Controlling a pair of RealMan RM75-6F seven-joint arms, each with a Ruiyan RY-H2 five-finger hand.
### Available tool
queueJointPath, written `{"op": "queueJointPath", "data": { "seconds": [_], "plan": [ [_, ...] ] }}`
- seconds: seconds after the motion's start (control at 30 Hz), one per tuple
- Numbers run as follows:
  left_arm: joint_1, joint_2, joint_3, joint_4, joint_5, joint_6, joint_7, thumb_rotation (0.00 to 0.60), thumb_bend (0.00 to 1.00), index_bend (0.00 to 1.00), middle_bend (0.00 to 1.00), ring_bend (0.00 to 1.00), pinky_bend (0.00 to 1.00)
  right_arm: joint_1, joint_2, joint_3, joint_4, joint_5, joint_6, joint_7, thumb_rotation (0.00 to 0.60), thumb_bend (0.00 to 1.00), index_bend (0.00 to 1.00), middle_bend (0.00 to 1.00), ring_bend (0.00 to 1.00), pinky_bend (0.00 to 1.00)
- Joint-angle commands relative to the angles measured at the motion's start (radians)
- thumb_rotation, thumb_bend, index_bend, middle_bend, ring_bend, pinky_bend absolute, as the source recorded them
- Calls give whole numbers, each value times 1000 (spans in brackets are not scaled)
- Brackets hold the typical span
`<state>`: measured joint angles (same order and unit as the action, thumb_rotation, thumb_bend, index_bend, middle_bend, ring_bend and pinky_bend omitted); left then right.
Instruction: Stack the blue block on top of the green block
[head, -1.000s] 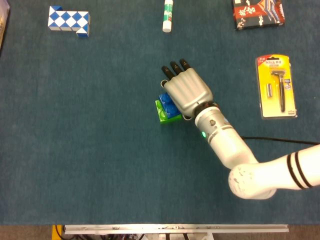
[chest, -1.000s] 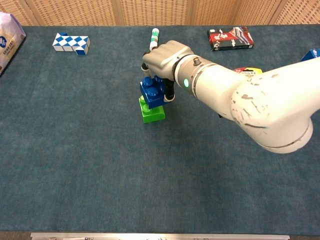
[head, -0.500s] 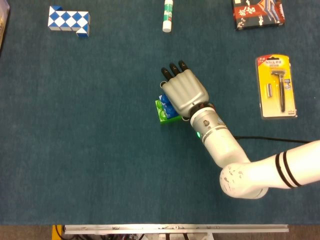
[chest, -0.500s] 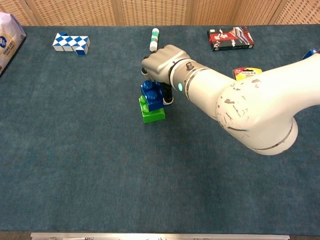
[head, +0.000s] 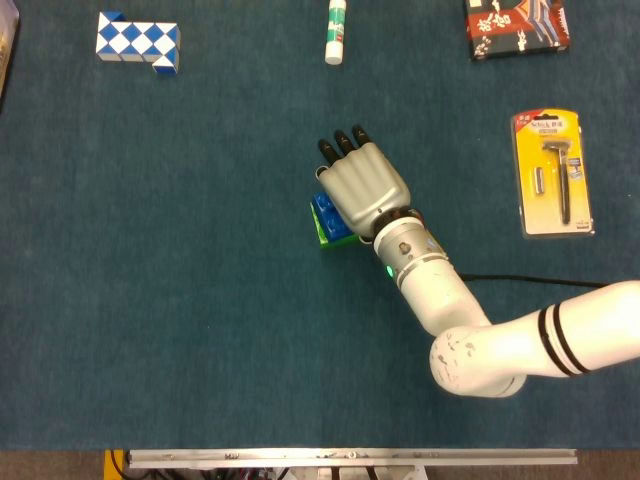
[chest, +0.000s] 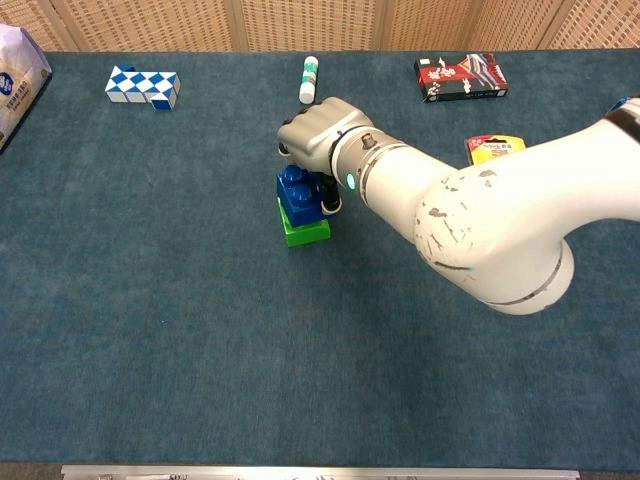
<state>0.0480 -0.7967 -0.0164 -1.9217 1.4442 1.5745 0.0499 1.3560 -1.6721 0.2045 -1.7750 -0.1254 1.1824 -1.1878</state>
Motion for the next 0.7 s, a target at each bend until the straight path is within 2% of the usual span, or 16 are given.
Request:
{"op": "queueJointPath", "data": {
  "seconds": [0.03, 0.7],
  "plan": [
    [1, 1, 0, 0, 0, 1, -1, 600, 197, 255, 26, 0, 89, 3, -4, -1, 4, -1, 1, 0, 600, 265, 478, 103, 0, 82],
    [9, 6, 0, 1, 8, 15, -11, 600, 198, 255, 26, 0, 88, 41, -41, 10, 26, 49, 26, -52, 600, 266, 488, 104, 0, 82]
  ]
}}
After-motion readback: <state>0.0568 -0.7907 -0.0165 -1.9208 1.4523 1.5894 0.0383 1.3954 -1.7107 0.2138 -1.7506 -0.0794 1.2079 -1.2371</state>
